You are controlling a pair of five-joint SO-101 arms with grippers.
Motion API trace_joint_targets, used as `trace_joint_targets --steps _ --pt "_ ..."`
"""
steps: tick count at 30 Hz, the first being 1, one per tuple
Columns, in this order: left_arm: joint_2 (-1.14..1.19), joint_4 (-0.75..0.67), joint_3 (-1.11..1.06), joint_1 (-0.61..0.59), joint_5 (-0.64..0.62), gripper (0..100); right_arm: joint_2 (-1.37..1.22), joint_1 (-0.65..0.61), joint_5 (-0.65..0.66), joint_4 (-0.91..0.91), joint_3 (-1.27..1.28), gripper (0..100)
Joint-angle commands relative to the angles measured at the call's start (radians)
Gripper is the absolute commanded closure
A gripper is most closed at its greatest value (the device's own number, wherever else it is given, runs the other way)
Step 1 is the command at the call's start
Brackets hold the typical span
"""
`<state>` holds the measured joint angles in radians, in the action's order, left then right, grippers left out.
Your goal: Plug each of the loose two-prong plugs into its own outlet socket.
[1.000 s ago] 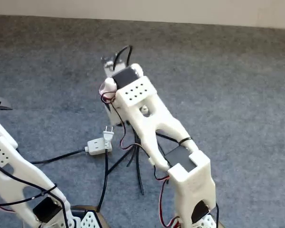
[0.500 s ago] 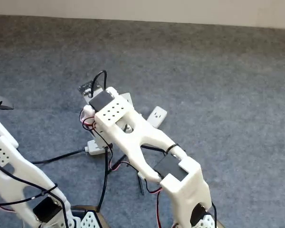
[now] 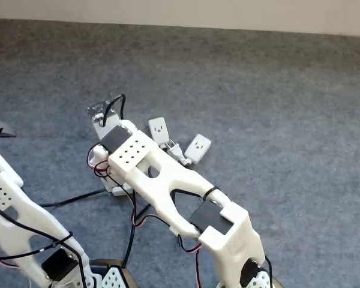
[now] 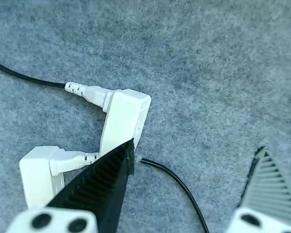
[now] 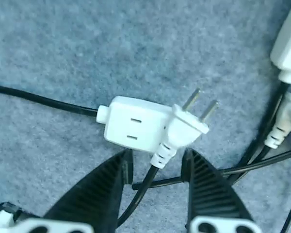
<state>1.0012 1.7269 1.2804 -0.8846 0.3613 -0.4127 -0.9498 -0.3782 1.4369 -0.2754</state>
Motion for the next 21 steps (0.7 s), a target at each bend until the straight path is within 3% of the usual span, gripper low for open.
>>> trace_joint_targets --steps 1,17,21 --pt "-0.010 -0.009 0.036 -0.007 0.009 63 0.042 0.013 -0.025 -0.007 -0.002 83.7" --pt "-0.010 -0.011 0.038 -0.012 0.009 63 -0.062 0.042 -0.025 -0.007 -0.013 84.1" --pt "-0.010 -0.011 0.038 -0.012 0.009 63 -0.062 0.042 -0.018 -0.002 -0.013 95.6"
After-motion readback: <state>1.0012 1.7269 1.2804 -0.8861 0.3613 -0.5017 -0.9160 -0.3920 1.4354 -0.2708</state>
